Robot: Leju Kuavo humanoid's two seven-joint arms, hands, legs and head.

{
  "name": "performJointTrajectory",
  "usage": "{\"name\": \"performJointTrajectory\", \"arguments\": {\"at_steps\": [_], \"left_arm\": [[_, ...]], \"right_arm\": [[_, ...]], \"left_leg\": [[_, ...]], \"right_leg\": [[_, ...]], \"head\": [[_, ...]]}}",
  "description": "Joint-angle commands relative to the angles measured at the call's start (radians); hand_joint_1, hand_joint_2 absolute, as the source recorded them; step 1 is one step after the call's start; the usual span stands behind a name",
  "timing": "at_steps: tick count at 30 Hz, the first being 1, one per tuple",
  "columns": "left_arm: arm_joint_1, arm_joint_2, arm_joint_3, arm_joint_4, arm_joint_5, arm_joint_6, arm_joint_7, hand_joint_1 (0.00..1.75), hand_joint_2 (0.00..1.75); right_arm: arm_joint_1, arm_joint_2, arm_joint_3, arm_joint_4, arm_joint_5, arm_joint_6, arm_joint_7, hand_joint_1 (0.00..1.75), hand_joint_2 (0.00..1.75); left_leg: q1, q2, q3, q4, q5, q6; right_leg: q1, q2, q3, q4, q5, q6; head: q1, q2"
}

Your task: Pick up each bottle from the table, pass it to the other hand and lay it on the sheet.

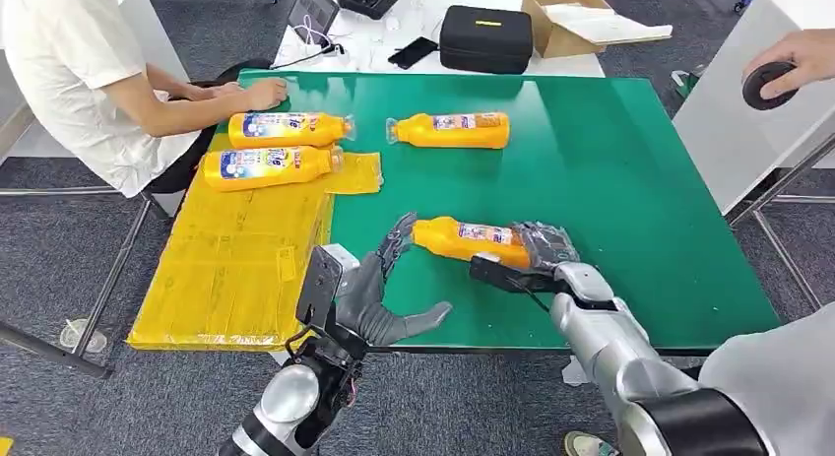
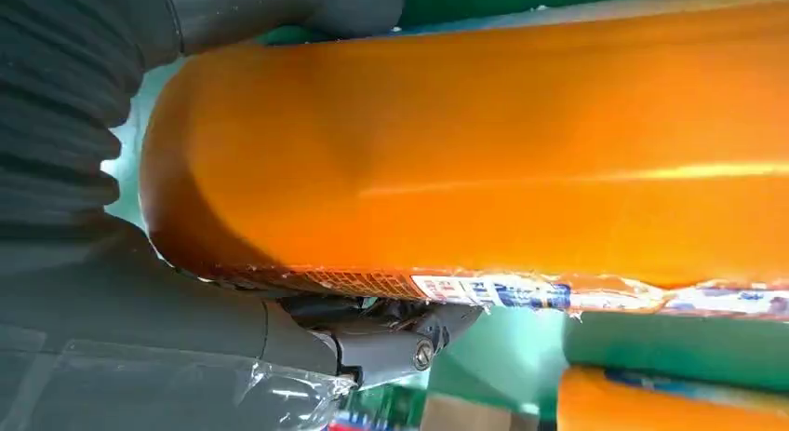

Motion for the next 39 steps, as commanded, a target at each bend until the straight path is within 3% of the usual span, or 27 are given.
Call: {"name": "performJointTrajectory", "arguments": {"at_steps": [1,7,12,23,25,29,39], "left_arm": [[-0.040,0.016,-0.027,0.060,0.005,-0.007,0.005,0.00,1.75],[-0.017,0.002,0.007,0.071,0.037,0.007,-0.011,0.00,1.75],[0.031,-0.014,0.086,0.166,0.116,0.126,-0.067,0.00,1.75],[0.034,-0.012,0.084,0.161,0.143,0.120,-0.064,0.00,1.75],[0.062,0.013,0.073,0.153,0.192,0.071,-0.046,0.00,1.75],[0.090,0.039,0.051,0.163,0.203,0.041,-0.054,0.00,1.75],[0.084,0.048,0.040,0.148,0.201,0.016,-0.059,0.00,1.75]], "right_arm": [[0.072,-0.016,-0.014,0.086,-0.046,0.073,-0.047,1.71,1.75],[0.102,0.034,-0.171,0.032,-0.274,0.095,-0.286,1.75,1.75],[0.171,0.127,-0.201,-0.165,-0.449,-0.084,-0.441,1.75,1.75],[0.189,0.120,-0.178,-0.205,-0.503,-0.089,-0.448,1.75,1.75],[0.232,0.144,-0.152,-0.315,-0.612,-0.094,-0.515,1.75,1.75],[0.343,0.167,-0.093,-0.595,-0.778,-0.113,-0.501,1.75,1.75],[0.390,0.210,-0.021,-0.643,-0.869,-0.124,-0.541,1.75,1.75]], "left_leg": [[0.001,-0.005,0.004,-0.002,0.000,0.000],[0.001,-0.003,0.008,-0.003,0.000,0.001],[0.001,0.005,0.010,-0.003,-0.004,0.001],[0.001,0.002,0.001,-0.001,-0.003,0.000],[0.001,0.003,0.000,-0.001,-0.003,0.001],[0.000,0.006,-0.002,-0.001,-0.004,0.000],[0.001,0.004,-0.007,-0.001,-0.003,0.000]], "right_leg": [[0.002,-0.006,0.007,-0.003,-0.001,-0.002],[0.002,-0.005,0.010,-0.004,-0.001,-0.002],[0.001,0.004,0.010,-0.003,0.001,-0.002],[0.002,0.002,0.003,-0.001,-0.001,-0.002],[0.001,0.003,0.001,-0.001,-0.001,-0.002],[0.001,0.006,-0.001,0.000,-0.002,-0.003],[0.001,0.004,-0.006,0.000,-0.002,-0.002]], "head": [[0.000,0.000],[0.000,0.000],[0.000,0.000],[0.000,0.000],[0.000,0.000],[0.000,0.000],[0.000,0.000]]}}
